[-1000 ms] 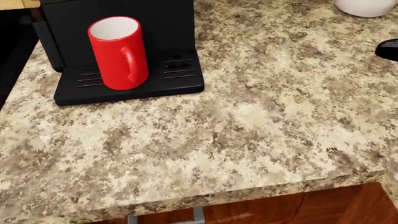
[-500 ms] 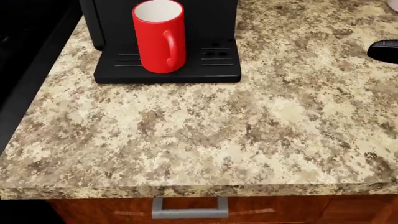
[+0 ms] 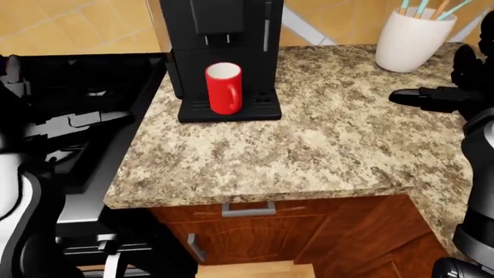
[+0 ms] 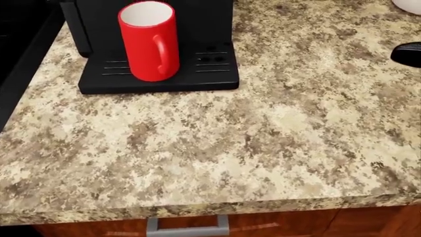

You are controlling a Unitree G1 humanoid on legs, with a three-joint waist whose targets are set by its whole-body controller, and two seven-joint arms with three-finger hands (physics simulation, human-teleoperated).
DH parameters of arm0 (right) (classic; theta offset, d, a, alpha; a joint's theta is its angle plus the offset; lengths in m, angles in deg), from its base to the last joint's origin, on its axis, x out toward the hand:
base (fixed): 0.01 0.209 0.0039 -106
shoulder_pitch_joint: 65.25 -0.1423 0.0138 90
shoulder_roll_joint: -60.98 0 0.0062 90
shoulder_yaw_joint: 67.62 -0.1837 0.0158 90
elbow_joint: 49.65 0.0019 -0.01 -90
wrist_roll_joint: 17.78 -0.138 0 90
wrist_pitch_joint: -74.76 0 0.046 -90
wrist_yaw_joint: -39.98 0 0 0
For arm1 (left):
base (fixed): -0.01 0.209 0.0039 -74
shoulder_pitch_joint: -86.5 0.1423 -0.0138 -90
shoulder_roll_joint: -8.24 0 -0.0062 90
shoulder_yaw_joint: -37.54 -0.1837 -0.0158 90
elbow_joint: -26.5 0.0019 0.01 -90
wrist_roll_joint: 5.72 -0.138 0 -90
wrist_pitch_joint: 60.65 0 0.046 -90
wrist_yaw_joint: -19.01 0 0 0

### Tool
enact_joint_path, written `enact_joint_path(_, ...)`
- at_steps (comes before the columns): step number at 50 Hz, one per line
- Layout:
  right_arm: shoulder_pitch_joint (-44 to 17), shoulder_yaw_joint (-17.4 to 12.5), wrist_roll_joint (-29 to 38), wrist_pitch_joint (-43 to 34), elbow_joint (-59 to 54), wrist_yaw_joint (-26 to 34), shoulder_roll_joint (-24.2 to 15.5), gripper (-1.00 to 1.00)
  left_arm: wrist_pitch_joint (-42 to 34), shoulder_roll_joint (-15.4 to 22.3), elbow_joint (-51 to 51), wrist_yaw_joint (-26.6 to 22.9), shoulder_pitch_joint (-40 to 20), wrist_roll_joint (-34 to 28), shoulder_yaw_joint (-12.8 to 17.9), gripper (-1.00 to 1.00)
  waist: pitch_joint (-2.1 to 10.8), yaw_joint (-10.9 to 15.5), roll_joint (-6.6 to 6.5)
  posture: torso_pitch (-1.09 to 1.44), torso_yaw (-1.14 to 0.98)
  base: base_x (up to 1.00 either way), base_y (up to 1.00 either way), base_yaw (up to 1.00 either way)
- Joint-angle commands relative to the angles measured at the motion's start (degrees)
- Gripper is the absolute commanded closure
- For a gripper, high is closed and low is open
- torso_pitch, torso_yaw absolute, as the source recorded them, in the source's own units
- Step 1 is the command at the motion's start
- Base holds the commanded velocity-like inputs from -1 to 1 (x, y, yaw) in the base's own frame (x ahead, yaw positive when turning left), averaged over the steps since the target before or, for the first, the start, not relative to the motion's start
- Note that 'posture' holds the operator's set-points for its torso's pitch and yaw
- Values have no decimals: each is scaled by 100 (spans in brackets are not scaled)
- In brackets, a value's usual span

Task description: Pick the mug from under the coffee machine dispenser and place it on the counter.

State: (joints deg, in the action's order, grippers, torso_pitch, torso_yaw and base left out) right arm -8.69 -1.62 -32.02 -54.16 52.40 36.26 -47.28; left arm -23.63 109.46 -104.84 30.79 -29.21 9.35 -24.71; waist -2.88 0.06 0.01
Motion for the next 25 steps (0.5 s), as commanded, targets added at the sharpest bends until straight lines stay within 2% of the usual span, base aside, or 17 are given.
enact_joint_path(1,-161,-76,5,145,192,-2,-117,-100,-275,41,-215,255,-221,-50,19,-100,139,-2,9,0,0,0,0,0)
enact_joint_path(6,-166,-90,-32,69,239,-5,-113,-100,-957,-145,-415,761,-631,-171,-228,-100,134,-4,32,0,0,0,0,0)
enact_joint_path(14,-136,-86,-6,99,249,5,-122,-100,-1422,-659,-445,1298,-958,-734,-1015,-100,135,2,70,0,0,0,0,0)
enact_joint_path(17,-135,-85,8,102,259,14,-120,-100,-1612,-811,-449,1348,-984,-1036,-1292,-100,138,2,84,0,0,0,0,0)
enact_joint_path(25,-103,-79,56,139,279,60,-96,-100,-2125,-1370,-546,1312,-1254,-1751,-1760,-100,137,2,126,0,0,0,0,0)
